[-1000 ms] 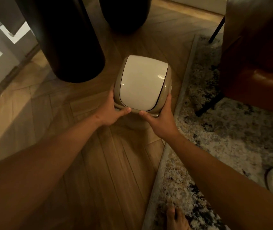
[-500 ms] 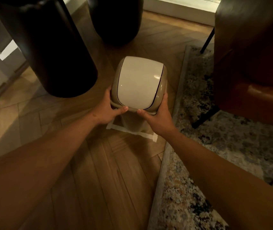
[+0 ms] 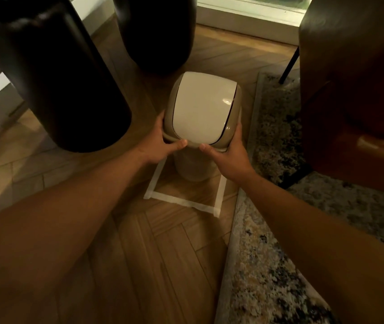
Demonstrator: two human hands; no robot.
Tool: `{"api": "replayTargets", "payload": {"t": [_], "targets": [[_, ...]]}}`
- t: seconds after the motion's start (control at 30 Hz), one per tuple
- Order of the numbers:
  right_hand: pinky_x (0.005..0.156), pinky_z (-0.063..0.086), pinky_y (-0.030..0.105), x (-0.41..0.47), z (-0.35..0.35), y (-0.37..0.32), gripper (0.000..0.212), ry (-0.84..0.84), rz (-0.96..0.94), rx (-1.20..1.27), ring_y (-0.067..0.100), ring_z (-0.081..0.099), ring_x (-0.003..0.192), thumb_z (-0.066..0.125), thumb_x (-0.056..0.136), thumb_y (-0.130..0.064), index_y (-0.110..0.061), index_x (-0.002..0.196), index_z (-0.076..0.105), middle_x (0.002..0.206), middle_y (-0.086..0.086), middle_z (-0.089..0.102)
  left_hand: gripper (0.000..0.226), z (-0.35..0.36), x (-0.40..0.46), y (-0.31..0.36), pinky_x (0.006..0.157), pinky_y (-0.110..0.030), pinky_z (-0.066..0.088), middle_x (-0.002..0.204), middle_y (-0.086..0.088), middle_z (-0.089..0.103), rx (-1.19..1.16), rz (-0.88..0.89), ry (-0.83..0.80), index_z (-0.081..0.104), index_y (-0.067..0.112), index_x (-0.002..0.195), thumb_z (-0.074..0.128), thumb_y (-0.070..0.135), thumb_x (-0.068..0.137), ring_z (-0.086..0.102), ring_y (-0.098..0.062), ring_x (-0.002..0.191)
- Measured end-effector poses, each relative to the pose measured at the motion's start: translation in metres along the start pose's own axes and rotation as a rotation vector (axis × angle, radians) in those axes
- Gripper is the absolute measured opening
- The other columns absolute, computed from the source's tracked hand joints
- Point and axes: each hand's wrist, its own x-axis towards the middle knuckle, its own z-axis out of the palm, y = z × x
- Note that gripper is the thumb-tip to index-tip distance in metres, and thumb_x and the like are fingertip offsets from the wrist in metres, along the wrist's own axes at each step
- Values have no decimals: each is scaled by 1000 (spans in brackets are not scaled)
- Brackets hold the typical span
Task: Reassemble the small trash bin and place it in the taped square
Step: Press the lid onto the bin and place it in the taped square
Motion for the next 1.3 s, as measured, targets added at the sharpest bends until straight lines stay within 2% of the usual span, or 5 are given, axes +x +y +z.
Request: {"api": "replayTargets", "payload": {"t": [0.27,0.5,0.7,0.83,1.3], "targets": [[113,48,35,6,-1,4,127,4,20,-20,7,55,137,93,72,-41,-25,165,8,154,-6,53,115,-2,7,-4,106,-54,46,159,-3,30,9,-34,-22,-2,39,157,82,32,79,38,-24,141],[114,47,34,3,-20,-10,118,-90,80,-74,7,53,138,92,73,-44,-27,162,17,154,-7,51,116,-9,2,9,113,-44,40,158,-4,35,87,-27,-26,5,31,158,85,40,74,38,-20,143],[110,42,34,-9,-40,-28,89,24,288,-165,23,49,140,71,92,-55,-19,162,29,157,5,47,68,-12,-10,15,63,-16,46,148,-8,47,13,-179,58,23,21,156,58,32,98,58,-13,111],[77,57,25,-11,-35,-23,68,56,410,-100,21,69,103,67,98,-43,-9,152,44,124,5,67,52,-9,-9,8,51,-16,52,99,-3,61,-122,-233,150,32,18,152,50,22,103,60,-13,77],[66,56,32,-21,-17,-24,44,73,476,100,15,71,68,59,104,-14,-10,147,49,88,7,74,57,-8,-26,5,55,-16,55,97,-10,62,-255,-280,186,32,20,153,52,10,101,60,-14,77]]}}
